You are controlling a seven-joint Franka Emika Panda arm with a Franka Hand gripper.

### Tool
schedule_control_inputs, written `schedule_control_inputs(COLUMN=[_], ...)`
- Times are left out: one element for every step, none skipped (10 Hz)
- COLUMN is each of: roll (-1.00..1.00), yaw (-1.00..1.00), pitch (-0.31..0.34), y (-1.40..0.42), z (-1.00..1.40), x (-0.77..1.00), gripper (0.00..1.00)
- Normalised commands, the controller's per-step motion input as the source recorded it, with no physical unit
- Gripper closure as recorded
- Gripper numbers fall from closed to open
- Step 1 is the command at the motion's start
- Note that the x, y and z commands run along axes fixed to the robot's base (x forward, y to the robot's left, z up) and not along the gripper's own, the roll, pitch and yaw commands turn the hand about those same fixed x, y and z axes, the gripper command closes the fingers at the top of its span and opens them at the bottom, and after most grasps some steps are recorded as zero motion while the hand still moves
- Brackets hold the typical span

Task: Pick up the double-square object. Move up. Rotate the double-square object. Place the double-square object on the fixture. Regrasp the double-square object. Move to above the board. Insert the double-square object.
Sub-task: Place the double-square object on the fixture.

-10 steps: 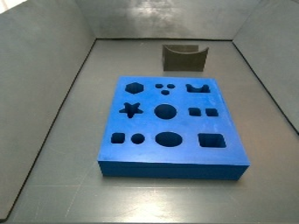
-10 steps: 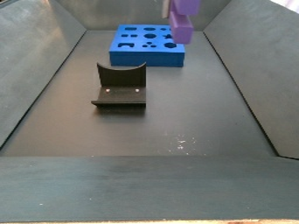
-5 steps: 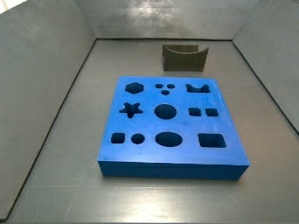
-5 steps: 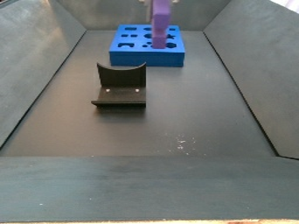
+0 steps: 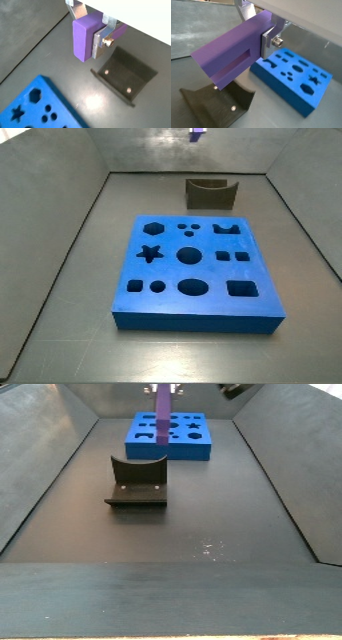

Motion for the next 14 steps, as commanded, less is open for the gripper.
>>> schedule_control_inputs(roll=[-0.79,-0.63,-0.42,-0.27,-0.20,-0.18,-0.17,-1.00,-1.00,-1.00,-0.84,-0.68,-0.47,-0.32], yaw=[-0.10,-0.10,-0.09,-0.09,-0.08,-0.07,-0.06,0.03,0.01,-0.05,-0.12,-0.17,-0.21,-0.23], pitch=[0.056,0.051,0.048,0.048,0.040,0.034,0.045,0.243,0.239,0.266,0.267,0.236,0.176,0.132], y=[0.02,0.03,0.04,0.04,0.03,0.03,0.03,0.13,0.14,0.14,0.14,0.14,0.14,0.14], z=[-0.04,-0.03,-0.03,-0.02,-0.01,-0.02,-0.02,-1.00,-1.00,-1.00,-1.00,-1.00,-1.00,-1.00], x=[0.73,0.65,0.55,0.47,0.39,0.30,0.19,0.15,0.14,0.15,0.16,0.17,0.18,0.19], gripper=[1.00,1.00,1.00,1.00,1.00,1.00,1.00,1.00,1.00,1.00,1.00,1.00,1.00,1.00])
